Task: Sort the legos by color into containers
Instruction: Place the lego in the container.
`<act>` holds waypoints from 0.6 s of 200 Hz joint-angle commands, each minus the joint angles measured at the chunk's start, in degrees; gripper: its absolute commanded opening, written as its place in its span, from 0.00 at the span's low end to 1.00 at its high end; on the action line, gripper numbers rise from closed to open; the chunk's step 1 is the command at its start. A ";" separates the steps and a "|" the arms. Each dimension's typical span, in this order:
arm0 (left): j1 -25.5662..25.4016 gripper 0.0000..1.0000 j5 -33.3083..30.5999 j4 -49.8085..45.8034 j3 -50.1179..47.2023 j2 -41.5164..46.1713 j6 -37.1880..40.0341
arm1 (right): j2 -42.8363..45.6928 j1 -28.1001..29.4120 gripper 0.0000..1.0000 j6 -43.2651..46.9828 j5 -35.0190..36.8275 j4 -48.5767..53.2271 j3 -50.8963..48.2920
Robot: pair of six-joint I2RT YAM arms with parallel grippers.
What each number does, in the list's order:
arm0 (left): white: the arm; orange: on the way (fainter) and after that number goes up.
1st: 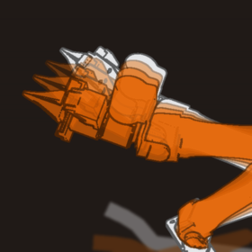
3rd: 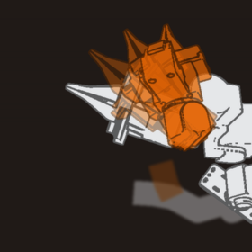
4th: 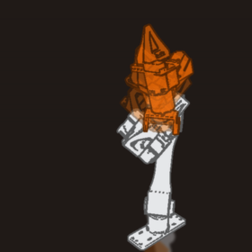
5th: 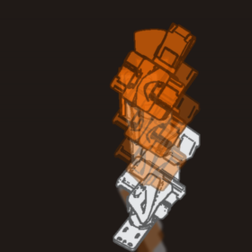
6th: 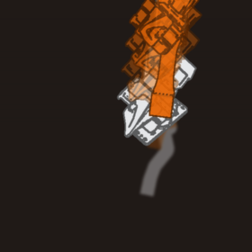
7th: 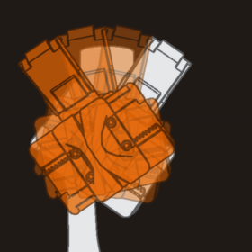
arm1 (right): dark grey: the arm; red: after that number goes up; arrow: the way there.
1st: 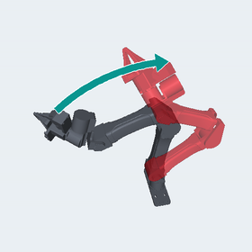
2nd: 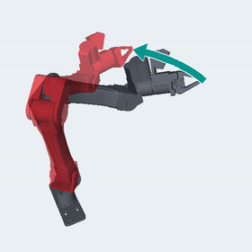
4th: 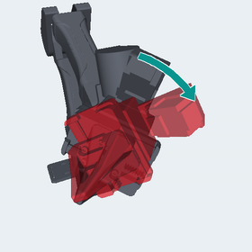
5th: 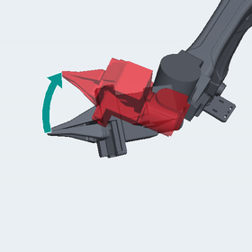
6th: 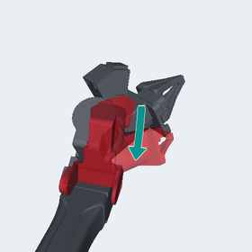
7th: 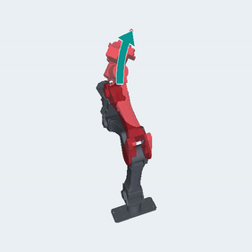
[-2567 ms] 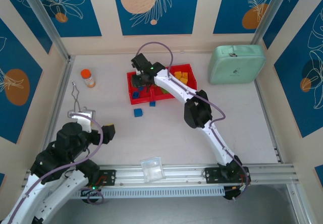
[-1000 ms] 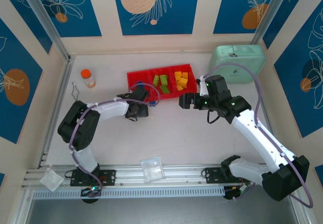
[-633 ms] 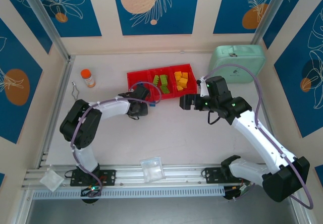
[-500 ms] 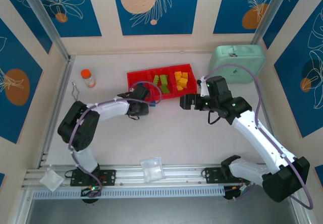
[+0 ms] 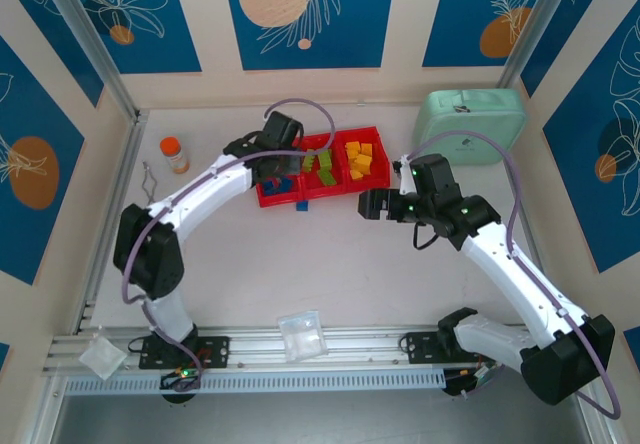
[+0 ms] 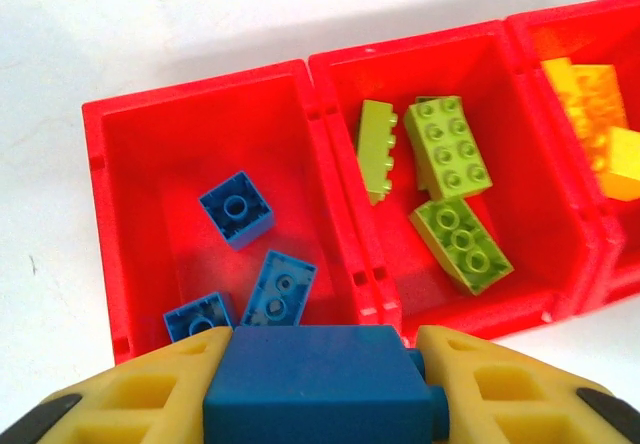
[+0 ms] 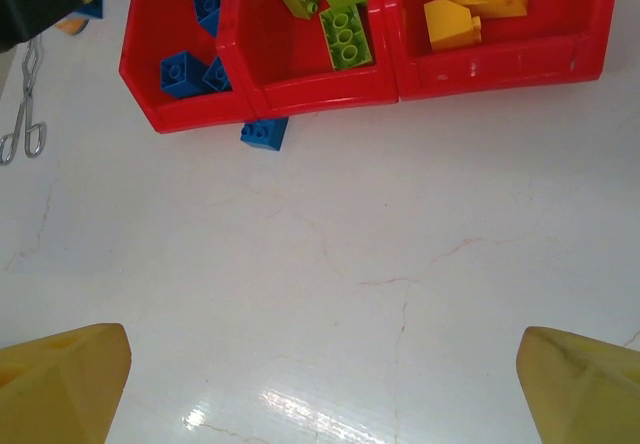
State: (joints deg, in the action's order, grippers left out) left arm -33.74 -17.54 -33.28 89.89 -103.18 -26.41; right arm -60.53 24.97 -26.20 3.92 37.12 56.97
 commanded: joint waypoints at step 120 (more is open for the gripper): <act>5.79 0.87 4.00 3.96 -5.47 3.61 3.01 | -14.27 7.54 0.96 -6.07 -2.89 -2.69 1.05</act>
State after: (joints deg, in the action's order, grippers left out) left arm -28.08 -15.92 -32.32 87.42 -106.24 -24.53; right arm -69.10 30.11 -31.46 1.85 36.12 55.22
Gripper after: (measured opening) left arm 0.848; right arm 0.960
